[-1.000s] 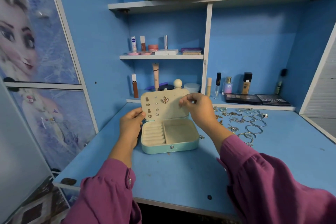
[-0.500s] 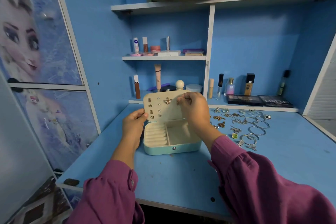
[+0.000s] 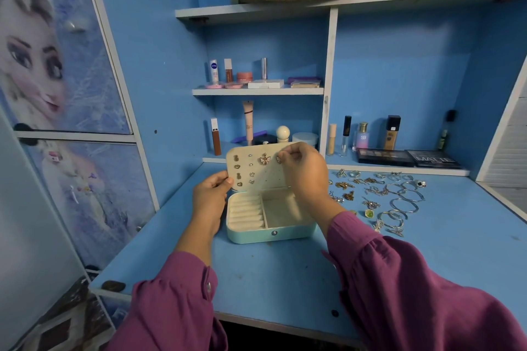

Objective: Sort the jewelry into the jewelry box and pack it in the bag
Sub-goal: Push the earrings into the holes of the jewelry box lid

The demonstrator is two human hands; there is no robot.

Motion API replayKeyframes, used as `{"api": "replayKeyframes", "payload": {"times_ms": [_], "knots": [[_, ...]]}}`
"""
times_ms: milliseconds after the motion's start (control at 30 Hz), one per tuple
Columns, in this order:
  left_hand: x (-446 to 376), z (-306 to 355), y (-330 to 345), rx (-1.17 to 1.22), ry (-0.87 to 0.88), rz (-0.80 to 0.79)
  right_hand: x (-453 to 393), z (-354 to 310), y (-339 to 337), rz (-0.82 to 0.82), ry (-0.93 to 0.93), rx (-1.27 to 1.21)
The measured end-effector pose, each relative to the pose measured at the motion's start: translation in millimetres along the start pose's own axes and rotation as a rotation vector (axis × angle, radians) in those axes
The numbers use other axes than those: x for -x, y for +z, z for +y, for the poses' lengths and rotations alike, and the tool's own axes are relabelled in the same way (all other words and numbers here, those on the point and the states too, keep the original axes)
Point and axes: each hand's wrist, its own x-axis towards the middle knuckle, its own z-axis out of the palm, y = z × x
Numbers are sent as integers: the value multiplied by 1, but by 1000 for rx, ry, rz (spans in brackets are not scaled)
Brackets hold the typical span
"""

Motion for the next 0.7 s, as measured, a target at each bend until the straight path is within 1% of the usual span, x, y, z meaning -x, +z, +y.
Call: {"api": "replayKeyframes", "payload": {"times_ms": [100,233,533,700], "knots": [[0,0,0,9,-7,5,1,-5,-4,-24,39,-9],[0,-1,-1,14,-6,-1,-5,-11,-12,-110,50,23],[-7,-7,-3,8,4,-14,-16,-23,-20,-198,279,-236],[-6,-8,-4,26,4,-19,-14,-25,-25,-232,339,-322]]}}
